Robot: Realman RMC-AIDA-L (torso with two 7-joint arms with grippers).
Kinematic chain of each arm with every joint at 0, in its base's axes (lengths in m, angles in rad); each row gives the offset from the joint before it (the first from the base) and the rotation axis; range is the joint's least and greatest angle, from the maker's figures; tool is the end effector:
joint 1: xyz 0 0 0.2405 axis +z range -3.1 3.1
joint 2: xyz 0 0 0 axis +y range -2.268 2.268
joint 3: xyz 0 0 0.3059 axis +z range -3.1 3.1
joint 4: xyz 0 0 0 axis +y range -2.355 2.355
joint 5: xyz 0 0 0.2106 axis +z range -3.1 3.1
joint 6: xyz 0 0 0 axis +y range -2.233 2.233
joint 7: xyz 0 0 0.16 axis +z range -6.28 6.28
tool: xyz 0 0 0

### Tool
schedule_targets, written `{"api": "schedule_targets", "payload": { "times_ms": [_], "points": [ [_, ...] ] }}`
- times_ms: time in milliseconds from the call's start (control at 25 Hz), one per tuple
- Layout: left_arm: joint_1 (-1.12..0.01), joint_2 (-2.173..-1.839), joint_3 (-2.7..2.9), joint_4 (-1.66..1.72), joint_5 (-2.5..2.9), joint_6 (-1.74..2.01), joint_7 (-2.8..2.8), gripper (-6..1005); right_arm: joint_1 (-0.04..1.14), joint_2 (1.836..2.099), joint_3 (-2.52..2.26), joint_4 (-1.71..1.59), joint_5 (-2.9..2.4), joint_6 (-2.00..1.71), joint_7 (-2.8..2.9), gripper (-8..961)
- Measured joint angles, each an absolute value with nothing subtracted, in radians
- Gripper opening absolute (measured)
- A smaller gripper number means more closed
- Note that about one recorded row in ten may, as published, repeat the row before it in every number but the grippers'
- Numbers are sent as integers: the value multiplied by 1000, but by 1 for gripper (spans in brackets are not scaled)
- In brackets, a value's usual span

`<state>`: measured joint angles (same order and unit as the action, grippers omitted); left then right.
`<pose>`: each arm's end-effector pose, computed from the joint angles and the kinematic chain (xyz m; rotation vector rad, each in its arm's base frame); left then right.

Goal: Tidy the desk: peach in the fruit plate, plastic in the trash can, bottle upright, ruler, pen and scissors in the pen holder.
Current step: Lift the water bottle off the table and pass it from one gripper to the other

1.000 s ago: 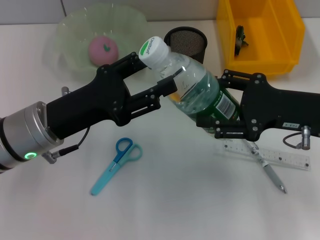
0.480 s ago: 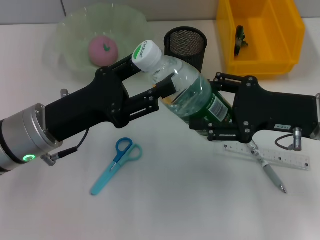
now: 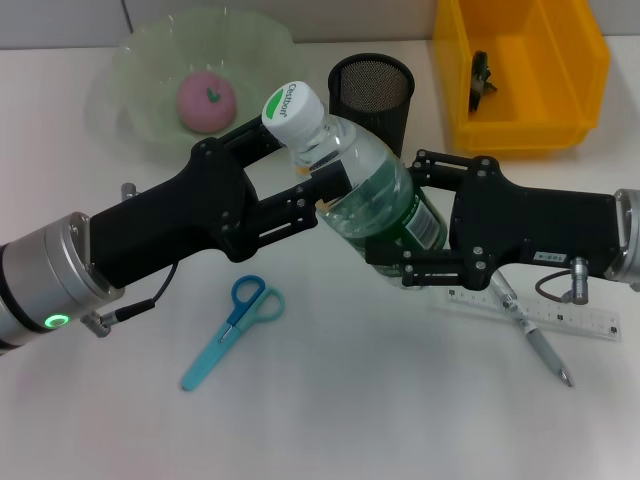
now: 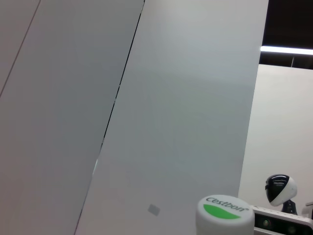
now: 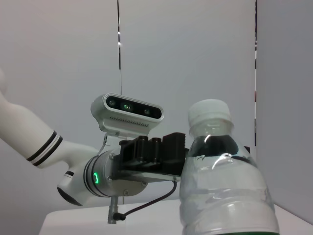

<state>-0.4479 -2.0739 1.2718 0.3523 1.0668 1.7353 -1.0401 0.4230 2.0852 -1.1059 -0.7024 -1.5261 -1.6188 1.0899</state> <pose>-0.2438 0.3056 -0.0586 -2.5140 -0.4339 -1.5112 0.2461 0.3231 -0.0549 -2.7606 0.1024 1.0199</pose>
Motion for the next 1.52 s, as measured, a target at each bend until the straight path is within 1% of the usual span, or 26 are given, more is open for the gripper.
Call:
{"api": "schedule_targets", "payload": {
  "times_ms": [560, 1520],
  "points": [
    [-446, -2077, 1272, 350, 1063, 1752, -1043, 735, 467, 2088, -1106, -617, -1525, -1614, 1045, 762],
    [-458, -2080, 1265, 341, 1061, 1758, -1052, 734, 490, 2088, -1106, -583, -1524, -1609, 1032, 761]
  ]
}}
